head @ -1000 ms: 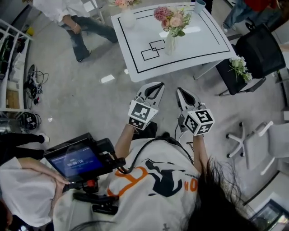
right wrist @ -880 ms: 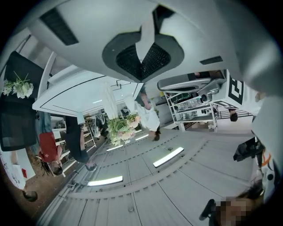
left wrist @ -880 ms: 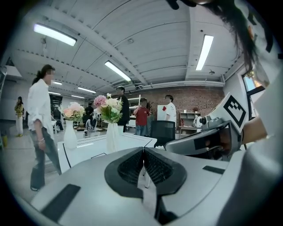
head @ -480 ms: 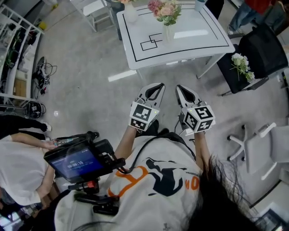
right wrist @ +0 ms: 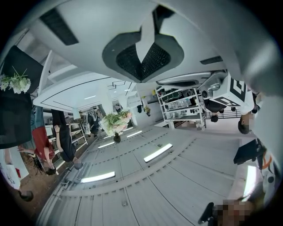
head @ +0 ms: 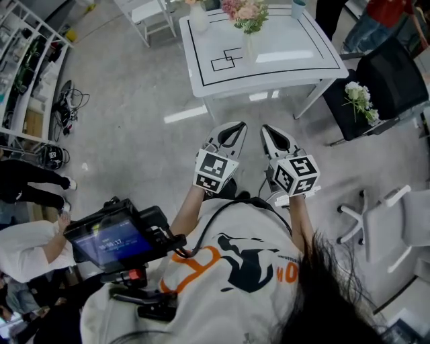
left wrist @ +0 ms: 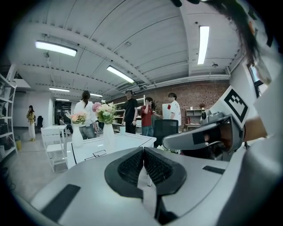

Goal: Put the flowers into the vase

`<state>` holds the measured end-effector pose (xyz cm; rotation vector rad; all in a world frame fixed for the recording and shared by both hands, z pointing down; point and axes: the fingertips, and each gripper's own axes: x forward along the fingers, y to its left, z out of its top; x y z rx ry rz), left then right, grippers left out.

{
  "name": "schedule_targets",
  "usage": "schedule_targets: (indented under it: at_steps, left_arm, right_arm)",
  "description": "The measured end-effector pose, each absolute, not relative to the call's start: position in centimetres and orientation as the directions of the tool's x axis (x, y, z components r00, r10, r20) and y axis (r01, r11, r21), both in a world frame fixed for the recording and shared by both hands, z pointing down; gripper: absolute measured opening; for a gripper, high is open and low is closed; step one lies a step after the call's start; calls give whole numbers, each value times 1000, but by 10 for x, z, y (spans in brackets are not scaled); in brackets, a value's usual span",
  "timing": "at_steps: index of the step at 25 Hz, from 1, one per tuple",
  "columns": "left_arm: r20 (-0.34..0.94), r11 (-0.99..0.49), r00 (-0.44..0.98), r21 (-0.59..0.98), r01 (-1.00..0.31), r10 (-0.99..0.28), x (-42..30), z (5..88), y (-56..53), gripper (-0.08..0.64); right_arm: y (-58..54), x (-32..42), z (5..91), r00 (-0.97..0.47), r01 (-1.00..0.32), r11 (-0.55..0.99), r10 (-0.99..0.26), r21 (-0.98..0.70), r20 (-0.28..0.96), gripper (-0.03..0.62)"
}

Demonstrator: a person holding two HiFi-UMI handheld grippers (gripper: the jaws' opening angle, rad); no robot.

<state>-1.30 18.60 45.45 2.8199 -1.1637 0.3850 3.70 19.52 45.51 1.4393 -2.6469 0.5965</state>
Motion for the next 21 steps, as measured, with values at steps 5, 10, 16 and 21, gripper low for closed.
schedule_targets:
  at_steps: [5,10,16,21]
  left_arm:
    - [246,-703,674,-47,-709,-696,-15,452,192,11]
    - [247,-705,675,-48,-708,-695,-15,452,191,11]
    - [247,-705,675,-50,-707,-695,-11,453,189,11]
    - [250,-701,672,-38,-712,-697,-10,457,190,11]
  right_arm:
    - [201,34,454,-564,-817,497,-793,-293,230,12]
    - [201,33,452,-563,-819,497,-794,-288,229,12]
    - [200,39,452,-555,-823,489,-800,-288,229,12]
    - [203,43,454,-550,-826,484,-803,-287,230,12]
